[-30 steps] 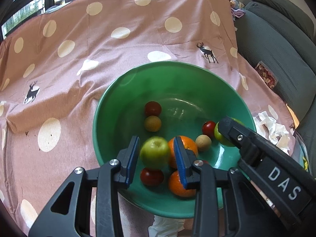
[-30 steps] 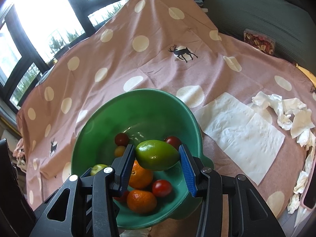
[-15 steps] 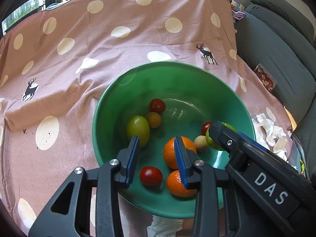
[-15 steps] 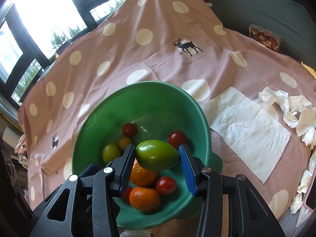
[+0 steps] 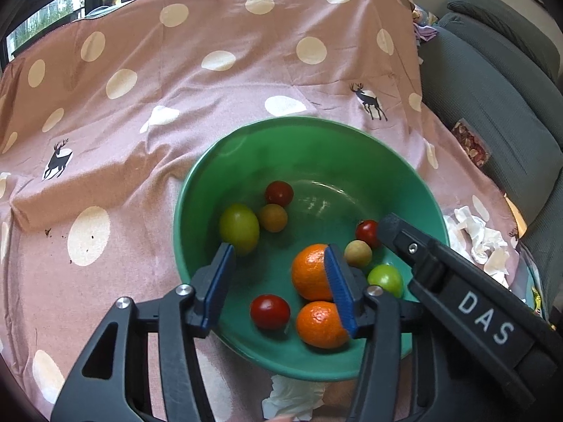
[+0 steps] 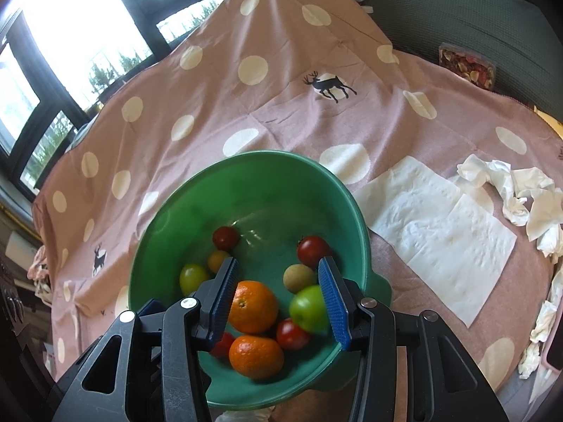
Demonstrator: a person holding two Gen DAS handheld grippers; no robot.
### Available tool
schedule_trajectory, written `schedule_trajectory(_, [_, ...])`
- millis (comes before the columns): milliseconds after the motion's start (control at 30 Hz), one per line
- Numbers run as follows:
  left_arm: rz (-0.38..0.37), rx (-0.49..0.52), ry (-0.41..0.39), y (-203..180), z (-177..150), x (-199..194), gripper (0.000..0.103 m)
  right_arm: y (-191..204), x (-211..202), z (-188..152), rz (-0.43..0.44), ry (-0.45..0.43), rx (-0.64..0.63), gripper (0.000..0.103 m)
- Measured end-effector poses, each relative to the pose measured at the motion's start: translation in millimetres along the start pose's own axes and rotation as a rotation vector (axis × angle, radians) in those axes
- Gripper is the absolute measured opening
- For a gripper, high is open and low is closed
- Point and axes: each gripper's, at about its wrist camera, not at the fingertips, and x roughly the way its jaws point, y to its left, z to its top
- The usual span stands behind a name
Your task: Organize fruits
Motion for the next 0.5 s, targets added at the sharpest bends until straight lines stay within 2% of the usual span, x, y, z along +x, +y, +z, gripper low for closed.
schedule_trajectory(67, [0.005,0.004,-0.01,-1,0,-4,0.058,1,-2,1,-0.006,-0.006,0.0,0.048])
schedule_trajectory(167, [0.029,0.012,-0.032,-1,0,-13,0.073,0,-5,1,-0.017,-0.021,0.001,0.048])
schedule_trajectory(300, [0.055,0.04,-0.072,-4,1,-26,0.087,-3,-12,3,0.018,-0.037,0.025,0.048])
schedule_trajectory(400, [0.066,0.048,-0.112,-3,1,-40,0.09,-3,-21,5,0.051,-0.064,0.026,0.049])
schedule_trajectory(500, [0.072,0.05,-0.14,-2,2,-53,0.092,1,-34,5,0.058,-0.104,0.011,0.055])
